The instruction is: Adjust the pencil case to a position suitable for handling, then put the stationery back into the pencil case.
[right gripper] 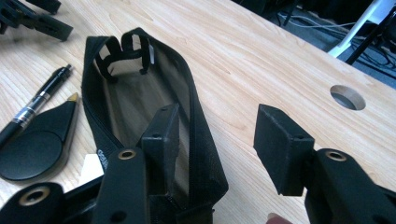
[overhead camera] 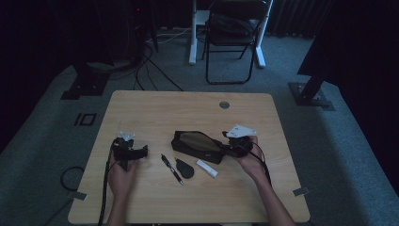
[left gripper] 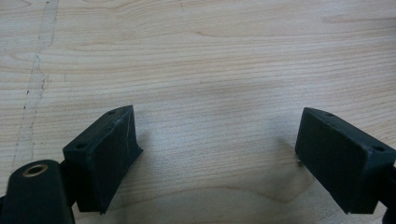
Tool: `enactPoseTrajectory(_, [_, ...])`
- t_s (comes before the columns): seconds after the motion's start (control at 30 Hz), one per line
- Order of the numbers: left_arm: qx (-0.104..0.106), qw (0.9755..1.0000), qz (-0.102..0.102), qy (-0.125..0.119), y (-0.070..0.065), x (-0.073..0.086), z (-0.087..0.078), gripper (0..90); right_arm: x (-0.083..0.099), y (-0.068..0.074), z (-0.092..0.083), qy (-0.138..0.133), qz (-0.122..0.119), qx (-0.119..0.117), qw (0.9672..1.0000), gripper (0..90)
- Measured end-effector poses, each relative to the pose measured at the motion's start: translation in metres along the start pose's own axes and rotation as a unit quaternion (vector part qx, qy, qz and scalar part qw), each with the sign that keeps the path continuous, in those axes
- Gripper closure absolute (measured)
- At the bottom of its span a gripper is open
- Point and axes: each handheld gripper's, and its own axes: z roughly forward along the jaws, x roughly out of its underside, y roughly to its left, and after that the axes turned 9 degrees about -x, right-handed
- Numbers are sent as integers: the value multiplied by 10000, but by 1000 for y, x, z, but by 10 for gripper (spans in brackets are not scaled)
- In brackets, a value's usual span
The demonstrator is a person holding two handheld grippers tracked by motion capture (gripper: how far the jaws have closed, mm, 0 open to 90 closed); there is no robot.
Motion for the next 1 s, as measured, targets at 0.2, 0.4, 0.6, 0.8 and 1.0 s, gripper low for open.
enactPoseTrajectory(0.2, [2, 10000, 5, -3, -1, -1, 1, 130, -1, 6, -5, 36, -14, 78, 10000, 482])
enactPoseTrajectory(0.4, [1, 10000, 14, 2, -1, -2, 2, 131, -1, 8, -10, 50, 3, 107, 9999, 474])
enactPoseTrajectory(0.6, [0, 10000, 8, -2, -1, -2, 1, 131, 0, 15, -13, 51, 53, 33, 10000, 469])
enactPoseTrajectory(0.8, [-1, 10000, 10, -3, -1, -1, 1, 131, 5, 20, -13, 93, 68, -53, 9999, 467])
enactPoseTrajectory(1.0, [0, 10000, 11, -4, -1, -1, 1, 131, 10, 24, -14, 52, 134, -171, 9997, 462])
